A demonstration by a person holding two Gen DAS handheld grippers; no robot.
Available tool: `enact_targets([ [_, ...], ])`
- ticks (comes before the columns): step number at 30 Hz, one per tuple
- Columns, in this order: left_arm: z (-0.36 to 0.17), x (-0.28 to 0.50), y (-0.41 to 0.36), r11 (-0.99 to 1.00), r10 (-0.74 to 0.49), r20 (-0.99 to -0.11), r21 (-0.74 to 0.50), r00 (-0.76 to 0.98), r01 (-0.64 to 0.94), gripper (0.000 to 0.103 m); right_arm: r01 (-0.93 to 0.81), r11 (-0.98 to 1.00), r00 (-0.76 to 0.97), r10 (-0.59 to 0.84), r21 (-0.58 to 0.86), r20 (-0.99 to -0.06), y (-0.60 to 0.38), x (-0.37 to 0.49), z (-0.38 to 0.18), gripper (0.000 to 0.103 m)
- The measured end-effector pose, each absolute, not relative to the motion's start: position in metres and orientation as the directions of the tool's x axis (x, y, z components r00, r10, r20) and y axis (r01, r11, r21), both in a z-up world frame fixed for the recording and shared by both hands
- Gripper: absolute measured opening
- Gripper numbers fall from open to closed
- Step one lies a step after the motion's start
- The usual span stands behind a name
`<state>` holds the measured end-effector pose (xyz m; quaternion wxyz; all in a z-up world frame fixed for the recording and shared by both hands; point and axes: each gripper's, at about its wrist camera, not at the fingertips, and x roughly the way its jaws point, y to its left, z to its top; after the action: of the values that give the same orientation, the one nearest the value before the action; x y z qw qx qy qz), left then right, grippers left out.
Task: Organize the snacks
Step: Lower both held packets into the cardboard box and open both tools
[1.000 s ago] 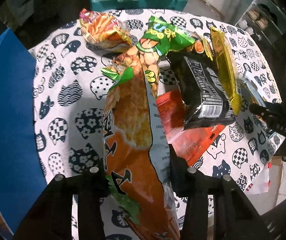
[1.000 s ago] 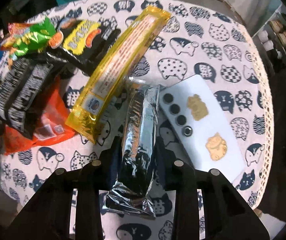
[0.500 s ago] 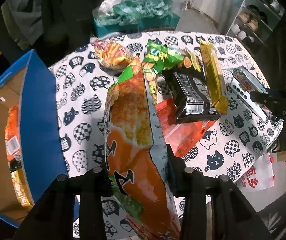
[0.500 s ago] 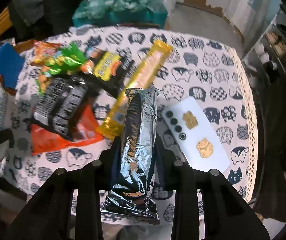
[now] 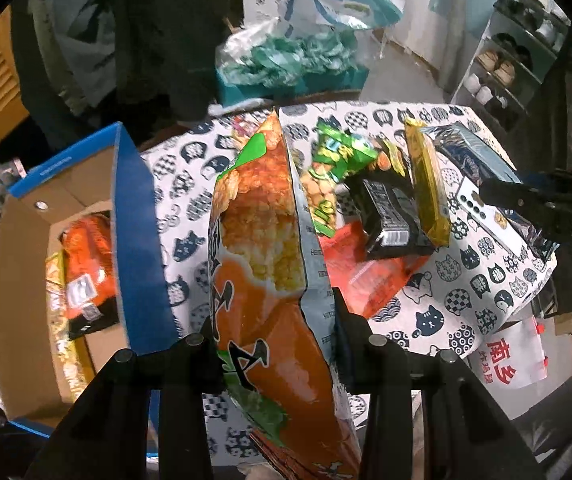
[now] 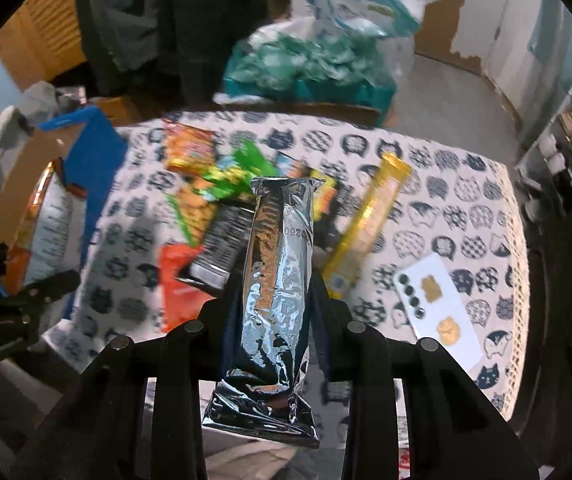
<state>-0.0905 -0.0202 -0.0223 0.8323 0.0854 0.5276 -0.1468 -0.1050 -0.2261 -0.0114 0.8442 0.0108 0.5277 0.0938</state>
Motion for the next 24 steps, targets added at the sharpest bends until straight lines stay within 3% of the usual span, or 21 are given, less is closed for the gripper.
enact_targets([
  [24,0.016,-0.079,0.077,0.978,-0.109,-0.856,-0.003,0.506,0.207,0.040,-0.337,0.932,0.445,0.284,0.135,-0.849,-0.094,-0.075,0.037,0.030],
])
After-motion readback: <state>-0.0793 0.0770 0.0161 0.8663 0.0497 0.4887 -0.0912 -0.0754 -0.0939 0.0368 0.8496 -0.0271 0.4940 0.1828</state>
